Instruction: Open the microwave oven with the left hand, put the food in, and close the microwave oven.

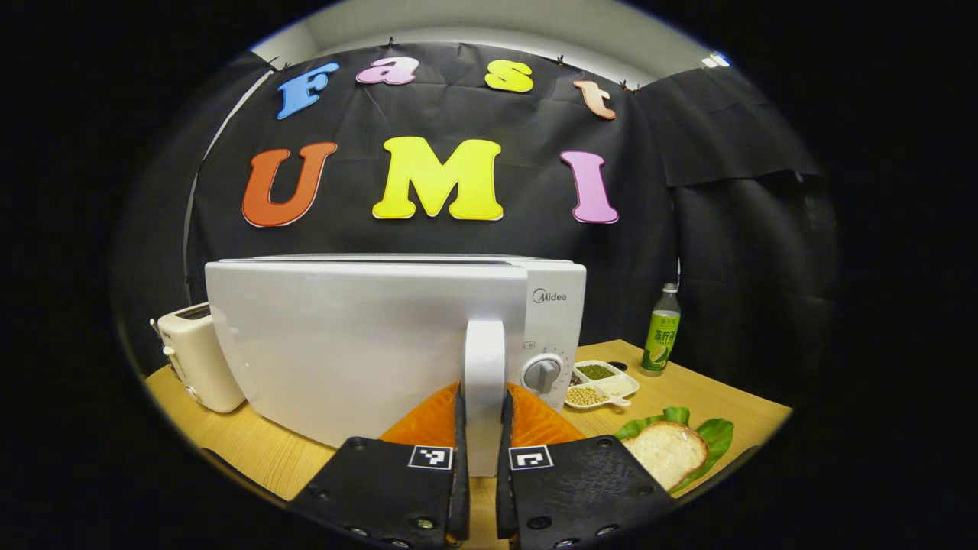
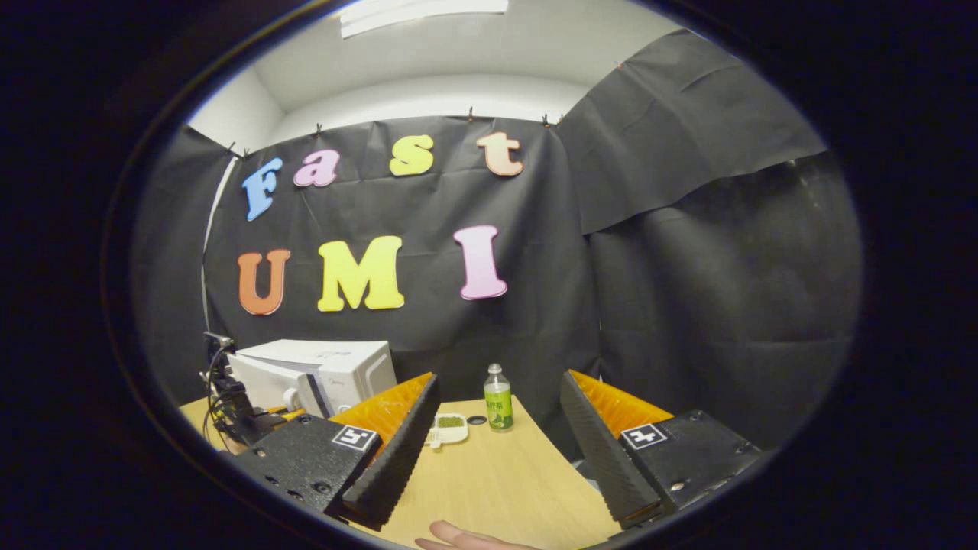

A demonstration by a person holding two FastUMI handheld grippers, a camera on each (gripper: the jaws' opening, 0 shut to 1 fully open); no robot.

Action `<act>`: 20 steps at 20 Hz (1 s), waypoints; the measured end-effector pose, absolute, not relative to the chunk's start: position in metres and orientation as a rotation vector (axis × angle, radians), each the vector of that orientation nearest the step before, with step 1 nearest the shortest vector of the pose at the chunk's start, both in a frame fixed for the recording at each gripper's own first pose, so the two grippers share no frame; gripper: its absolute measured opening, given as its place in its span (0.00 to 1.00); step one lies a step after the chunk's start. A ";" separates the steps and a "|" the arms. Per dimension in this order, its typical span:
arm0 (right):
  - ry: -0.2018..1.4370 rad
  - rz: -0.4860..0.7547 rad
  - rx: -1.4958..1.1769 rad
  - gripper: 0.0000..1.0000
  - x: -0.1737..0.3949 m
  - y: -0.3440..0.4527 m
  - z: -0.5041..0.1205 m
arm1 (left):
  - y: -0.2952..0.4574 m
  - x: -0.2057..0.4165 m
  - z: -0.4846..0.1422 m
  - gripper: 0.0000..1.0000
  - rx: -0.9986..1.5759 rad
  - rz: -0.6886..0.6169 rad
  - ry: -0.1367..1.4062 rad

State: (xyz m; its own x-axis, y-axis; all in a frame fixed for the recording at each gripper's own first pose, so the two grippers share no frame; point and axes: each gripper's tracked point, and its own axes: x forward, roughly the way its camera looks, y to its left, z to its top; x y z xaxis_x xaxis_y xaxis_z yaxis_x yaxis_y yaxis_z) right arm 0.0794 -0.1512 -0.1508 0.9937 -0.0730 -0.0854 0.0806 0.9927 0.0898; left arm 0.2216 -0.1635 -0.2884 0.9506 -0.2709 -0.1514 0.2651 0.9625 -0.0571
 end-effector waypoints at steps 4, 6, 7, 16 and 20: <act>0.093 -0.056 0.099 0.92 0.068 -0.134 -0.149 | -0.142 0.186 -0.285 0.12 -0.019 -0.298 0.122; 0.094 -0.045 0.090 0.92 0.062 -0.124 -0.146 | -0.131 0.169 -0.284 0.12 -0.037 -0.316 0.121; 0.092 -0.041 0.081 0.92 0.059 -0.120 -0.143 | -0.125 0.160 -0.284 0.12 -0.028 -0.326 0.119; 0.085 0.017 0.069 0.92 0.049 -0.075 -0.128 | -0.040 0.089 -0.285 0.07 -0.008 -0.274 0.186; 0.093 0.043 0.049 1.00 0.055 -0.061 -0.130 | 0.031 0.039 -0.262 0.40 0.046 -0.104 0.161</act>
